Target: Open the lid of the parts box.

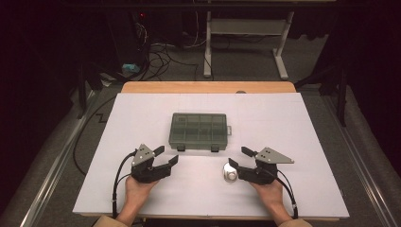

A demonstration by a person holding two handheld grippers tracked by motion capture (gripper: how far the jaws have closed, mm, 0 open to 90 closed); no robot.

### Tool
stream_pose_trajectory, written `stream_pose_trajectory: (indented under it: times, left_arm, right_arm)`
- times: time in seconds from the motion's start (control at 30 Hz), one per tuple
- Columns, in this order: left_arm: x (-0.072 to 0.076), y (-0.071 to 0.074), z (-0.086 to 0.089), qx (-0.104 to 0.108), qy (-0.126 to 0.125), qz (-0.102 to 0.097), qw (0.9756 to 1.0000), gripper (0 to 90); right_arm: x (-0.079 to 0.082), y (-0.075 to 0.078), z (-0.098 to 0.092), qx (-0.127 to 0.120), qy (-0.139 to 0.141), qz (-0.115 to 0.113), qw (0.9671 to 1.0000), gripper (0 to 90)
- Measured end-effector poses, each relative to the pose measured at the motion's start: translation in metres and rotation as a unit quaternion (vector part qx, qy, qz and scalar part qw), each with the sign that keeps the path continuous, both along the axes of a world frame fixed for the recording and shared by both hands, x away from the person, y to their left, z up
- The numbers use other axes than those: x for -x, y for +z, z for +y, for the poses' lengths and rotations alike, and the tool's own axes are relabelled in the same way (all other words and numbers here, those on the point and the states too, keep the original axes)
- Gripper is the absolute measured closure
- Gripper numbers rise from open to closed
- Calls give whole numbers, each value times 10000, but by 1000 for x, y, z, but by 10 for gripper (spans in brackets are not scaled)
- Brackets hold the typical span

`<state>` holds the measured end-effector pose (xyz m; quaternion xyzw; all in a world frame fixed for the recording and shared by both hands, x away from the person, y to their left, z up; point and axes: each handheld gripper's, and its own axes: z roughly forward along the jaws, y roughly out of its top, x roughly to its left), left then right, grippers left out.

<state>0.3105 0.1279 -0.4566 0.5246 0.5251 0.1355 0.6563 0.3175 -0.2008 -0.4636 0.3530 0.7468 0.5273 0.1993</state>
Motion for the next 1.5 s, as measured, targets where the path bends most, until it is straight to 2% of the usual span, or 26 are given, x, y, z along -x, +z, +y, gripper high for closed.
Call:
stream_pose_trajectory:
  times: [0.2, 0.37, 0.47, 0.57, 0.73, 0.8, 0.9, 1.1, 1.27, 1.5]
  left_arm:
    - [-7, 1, -3, -172, 49, 116, 9998, 347]
    - [-15, 8, 0, -191, 208, 184, 9994, 367]
    - [-20, 9, 1, -307, 236, 273, 9989, 372]
    - [-23, 9, 1, -468, 213, 310, 9982, 391]
    - [-29, 8, 2, -521, 150, 445, 9975, 422]
    - [-32, 8, 3, -602, 135, 523, 9967, 437]
    - [-35, 10, 5, -613, 114, 618, 9961, 442]
    - [-40, 10, 8, -803, 80, 690, 9943, 457]
    - [-43, 8, 10, -874, 84, 812, 9928, 472]
    - [-48, 8, 12, -1113, 72, 984, 9889, 509]
  right_arm:
    - [-6, 1, 2, 29, -97, 25, 9999, 322]
    - [-12, 5, 3, 193, -122, 298, 9993, 376]
    - [-16, 6, 3, 299, -137, 445, 9985, 397]
    - [-20, 6, 3, 379, -166, 560, 9976, 415]
    - [-25, 7, 5, 536, -158, 760, 9955, 448]
    - [-27, 9, 6, 587, -91, 864, 9945, 470]
    - [-30, 11, 9, 875, -46, 841, 9926, 507]
    - [-35, 13, 11, 940, 39, 1026, 9903, 553]
    - [-40, 15, 14, 1009, 113, 1159, 9881, 608]
    - [-47, 18, 16, 1150, 137, 1315, 9845, 724]
